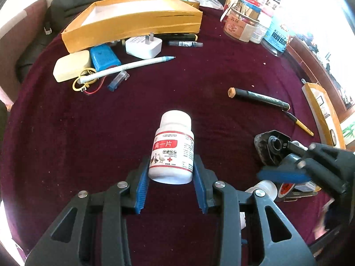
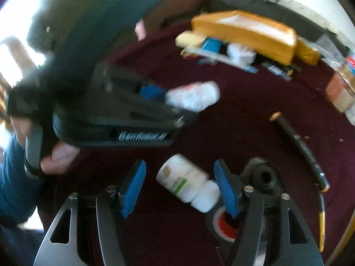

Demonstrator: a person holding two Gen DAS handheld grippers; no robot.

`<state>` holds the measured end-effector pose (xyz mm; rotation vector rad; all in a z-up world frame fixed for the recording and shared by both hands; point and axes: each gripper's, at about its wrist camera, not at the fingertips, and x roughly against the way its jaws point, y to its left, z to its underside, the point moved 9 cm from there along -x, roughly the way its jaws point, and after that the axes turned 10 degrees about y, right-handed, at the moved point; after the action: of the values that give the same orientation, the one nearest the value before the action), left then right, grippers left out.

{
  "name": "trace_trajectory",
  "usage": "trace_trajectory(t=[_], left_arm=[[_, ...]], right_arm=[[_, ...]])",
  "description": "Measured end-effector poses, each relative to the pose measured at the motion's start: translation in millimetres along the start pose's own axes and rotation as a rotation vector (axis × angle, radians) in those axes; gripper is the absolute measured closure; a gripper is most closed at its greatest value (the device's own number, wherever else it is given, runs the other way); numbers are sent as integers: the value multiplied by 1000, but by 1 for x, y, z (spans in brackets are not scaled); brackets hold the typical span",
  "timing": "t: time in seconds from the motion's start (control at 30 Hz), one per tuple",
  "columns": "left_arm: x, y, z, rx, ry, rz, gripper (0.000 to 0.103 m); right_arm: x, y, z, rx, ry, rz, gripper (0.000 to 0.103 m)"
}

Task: Organize rigid objects
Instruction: 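Grasp the red-label white bottle with the left tool while the right tool grasps the green-label bottle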

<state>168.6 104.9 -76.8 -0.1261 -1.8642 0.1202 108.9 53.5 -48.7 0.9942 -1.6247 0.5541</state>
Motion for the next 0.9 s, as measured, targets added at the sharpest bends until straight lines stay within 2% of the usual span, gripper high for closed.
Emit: trace_trajectory(t=[0.1, 0.13, 0.17, 0.23, 0.4, 0.5, 0.6, 0.7, 0.9], left_arm=[[0, 1, -1, 7, 3, 8, 69], [0, 1, -2, 7, 3, 7, 69], [-1, 1, -2, 6, 2, 4, 69], [-1, 0, -2, 0, -1, -8, 69], [-1, -1, -1, -7, -14, -20, 69], [0, -3, -2, -8, -25, -17, 69], [1, -8, -1, -15, -38, -20, 70], [7, -15, 0, -29, -70, -39, 70], [32, -37, 2, -68, -178, -14, 70]], right_arm=[[-11, 16, 14, 51, 45, 33, 49], [-15, 18, 19, 55, 52, 74, 61], [-15, 18, 20, 45, 40, 94, 67], [-12, 17, 22, -7, 21, 92, 73], [-1, 5, 39, -151, -85, 59, 73], [18, 2, 51, -214, -231, 30, 73], [31, -2, 46, -247, -346, 14, 73], [46, -11, 47, -286, -417, -3, 73], [71, -32, 48, -361, -520, 27, 73]])
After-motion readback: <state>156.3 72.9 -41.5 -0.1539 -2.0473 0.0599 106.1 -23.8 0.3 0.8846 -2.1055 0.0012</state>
